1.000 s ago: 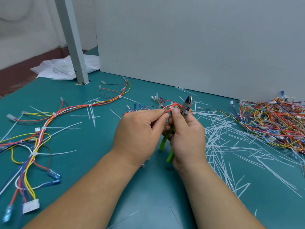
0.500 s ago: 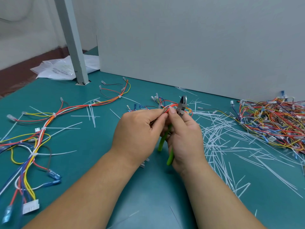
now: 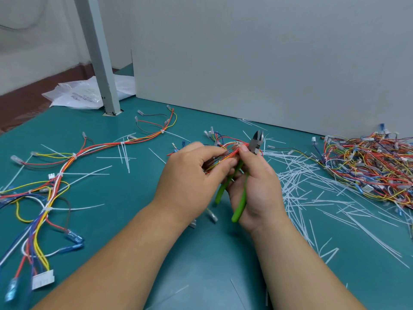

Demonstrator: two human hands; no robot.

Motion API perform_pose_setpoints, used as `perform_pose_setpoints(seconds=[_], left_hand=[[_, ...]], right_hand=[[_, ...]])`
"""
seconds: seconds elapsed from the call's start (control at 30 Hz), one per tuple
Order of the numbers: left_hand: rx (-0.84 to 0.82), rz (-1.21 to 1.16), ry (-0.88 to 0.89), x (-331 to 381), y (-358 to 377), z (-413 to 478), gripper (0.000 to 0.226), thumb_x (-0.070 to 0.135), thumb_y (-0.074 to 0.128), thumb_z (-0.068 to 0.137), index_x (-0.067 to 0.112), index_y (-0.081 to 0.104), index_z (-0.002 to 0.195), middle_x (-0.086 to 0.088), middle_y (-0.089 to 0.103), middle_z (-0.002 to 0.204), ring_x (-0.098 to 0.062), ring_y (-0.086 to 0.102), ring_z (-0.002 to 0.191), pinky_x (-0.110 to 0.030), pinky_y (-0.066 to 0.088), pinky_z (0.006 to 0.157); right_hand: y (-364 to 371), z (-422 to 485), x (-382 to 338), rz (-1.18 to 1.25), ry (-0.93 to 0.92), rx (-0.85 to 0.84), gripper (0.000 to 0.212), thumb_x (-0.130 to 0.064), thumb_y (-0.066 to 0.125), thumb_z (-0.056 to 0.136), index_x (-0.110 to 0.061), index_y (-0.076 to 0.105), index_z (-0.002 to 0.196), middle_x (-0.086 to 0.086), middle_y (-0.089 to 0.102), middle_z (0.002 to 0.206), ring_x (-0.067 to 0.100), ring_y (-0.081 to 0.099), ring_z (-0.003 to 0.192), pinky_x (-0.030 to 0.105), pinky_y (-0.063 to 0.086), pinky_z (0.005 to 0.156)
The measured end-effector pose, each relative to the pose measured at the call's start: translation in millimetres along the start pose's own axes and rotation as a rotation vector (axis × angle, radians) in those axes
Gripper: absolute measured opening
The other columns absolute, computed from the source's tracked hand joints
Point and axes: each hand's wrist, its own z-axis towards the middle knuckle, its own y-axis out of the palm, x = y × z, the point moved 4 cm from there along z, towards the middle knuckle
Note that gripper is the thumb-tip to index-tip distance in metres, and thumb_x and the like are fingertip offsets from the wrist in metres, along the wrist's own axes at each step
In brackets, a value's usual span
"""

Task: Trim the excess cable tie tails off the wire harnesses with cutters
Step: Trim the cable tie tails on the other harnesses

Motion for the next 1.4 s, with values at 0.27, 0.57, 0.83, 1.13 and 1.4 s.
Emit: perform_pose_setpoints(seconds=[0.27,0.57,0.83,1.13,1.4], left_hand=[[-0.342,-0.336,-0.305,-9.5,15.7,-2.6,0.024,0.039,0.084,0.081,0.042,0.071,0.101,0.021,0.074,0.086,-0.01,0.058,0.06,-0.026,0.053,0.062],[-0.411,-0.09,-0.214,-11.3,15.1,-7.1,0.018,0.039,0.085,0.078,0.029,0.072,0.082,0.026,0.06,0.059,0.0,0.045,0.048,-0.009,0.032,0.049],[-0.301,-0.027,-0.071,-8.3,11.3,-4.6,0.004,0.034,0.074,0.086,0.035,0.078,0.085,0.017,0.067,0.072,-0.006,0.057,0.066,-0.025,0.047,0.062],[-0.164,-0.126,-0.177,-8.0,-0.7,2.4,0.042,0.068,0.05,0.084,0.035,0.075,0.082,0.011,0.072,0.078,-0.009,0.067,0.078,-0.036,0.054,0.077],[-0.189,-0.464,-0.337,-6.3,0.0,8.3,0.023,0.03,0.064,0.099,0.017,0.082,0.094,0.0,0.079,0.09,-0.011,0.071,0.084,-0.028,0.058,0.083]], right_hand=[[-15.4,9.5,-15.0,0.382,0.053,0.112,0.036,-0.031,0.055,0.104,-0.021,0.066,0.071,-0.002,0.047,0.062,0.014,0.044,0.055,0.033,0.042,0.069],[-21.1,14.0,-10.4,0.43,0.12,0.165,0.036,-0.038,0.059,0.101,-0.023,0.061,0.069,-0.002,0.043,0.063,0.018,0.043,0.054,0.036,0.045,0.074],[-16.0,12.9,-10.6,0.381,0.068,0.195,0.038,-0.036,0.058,0.103,-0.022,0.067,0.069,-0.004,0.053,0.065,0.011,0.048,0.053,0.026,0.038,0.056],[-12.8,6.9,-10.3,0.119,-0.004,0.165,0.016,-0.012,0.056,0.096,-0.023,0.063,0.087,-0.004,0.056,0.071,0.013,0.046,0.056,0.028,0.041,0.053],[17.6,-15.2,-3.6,-0.558,-0.239,-0.173,0.014,-0.014,0.068,0.087,-0.014,0.073,0.1,-0.001,0.07,0.087,0.012,0.061,0.082,0.024,0.052,0.077]])
